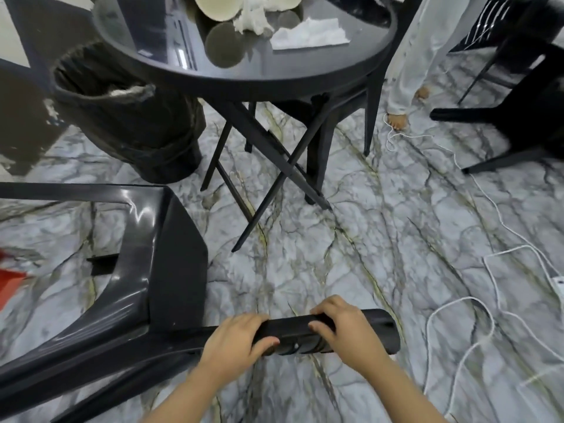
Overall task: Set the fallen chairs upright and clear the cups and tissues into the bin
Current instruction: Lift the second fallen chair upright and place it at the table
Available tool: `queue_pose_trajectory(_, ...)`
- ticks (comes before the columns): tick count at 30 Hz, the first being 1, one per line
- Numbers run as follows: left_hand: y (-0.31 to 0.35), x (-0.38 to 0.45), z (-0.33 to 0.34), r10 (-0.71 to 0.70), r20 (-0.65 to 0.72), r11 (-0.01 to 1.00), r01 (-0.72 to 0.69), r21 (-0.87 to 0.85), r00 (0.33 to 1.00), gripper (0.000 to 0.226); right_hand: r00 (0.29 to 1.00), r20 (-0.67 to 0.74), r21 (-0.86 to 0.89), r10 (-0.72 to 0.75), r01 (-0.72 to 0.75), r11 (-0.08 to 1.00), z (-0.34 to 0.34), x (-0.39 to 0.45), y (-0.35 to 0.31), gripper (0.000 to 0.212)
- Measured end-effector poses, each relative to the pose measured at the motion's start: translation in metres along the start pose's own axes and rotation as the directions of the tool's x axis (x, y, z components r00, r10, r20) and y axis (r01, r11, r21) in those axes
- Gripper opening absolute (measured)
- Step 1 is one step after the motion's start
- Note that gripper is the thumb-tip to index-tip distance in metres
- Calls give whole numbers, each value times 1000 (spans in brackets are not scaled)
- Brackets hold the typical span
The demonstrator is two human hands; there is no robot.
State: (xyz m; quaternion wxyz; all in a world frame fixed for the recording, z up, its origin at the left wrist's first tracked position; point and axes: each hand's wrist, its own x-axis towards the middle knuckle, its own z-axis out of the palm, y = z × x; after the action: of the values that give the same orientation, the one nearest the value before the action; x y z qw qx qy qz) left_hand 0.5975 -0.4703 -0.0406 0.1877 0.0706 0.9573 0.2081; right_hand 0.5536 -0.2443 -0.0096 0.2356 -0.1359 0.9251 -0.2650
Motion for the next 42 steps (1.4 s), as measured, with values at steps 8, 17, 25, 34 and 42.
queue_pose_trajectory(8,45,-40,-68,-22,-135,991,3,-136,991,97,919,-382,-159,101,-174,972,-112,-59,-22,69)
queue_pose_trajectory(17,50,-115,-128,-118,-246,951,37,-308,962,27,889,-363,567,278,-26,823,-149,-105,-99,19)
queue_pose_trajectory(25,57,-198,-192,-123,-337,931,-9,-365,933,37,854,-508,440,110,148,886,-149,-133,-208,35)
queue_pose_trajectory(34,64,-259,-270,-114,-407,913,-65,-402,906,43,883,-463,405,-77,289,867,-129,-173,-322,23)
queue_pose_trajectory(42,9,-350,-300,-161,-488,930,-33,-365,858,41,829,-339,309,-445,545,779,-119,-213,-386,28)
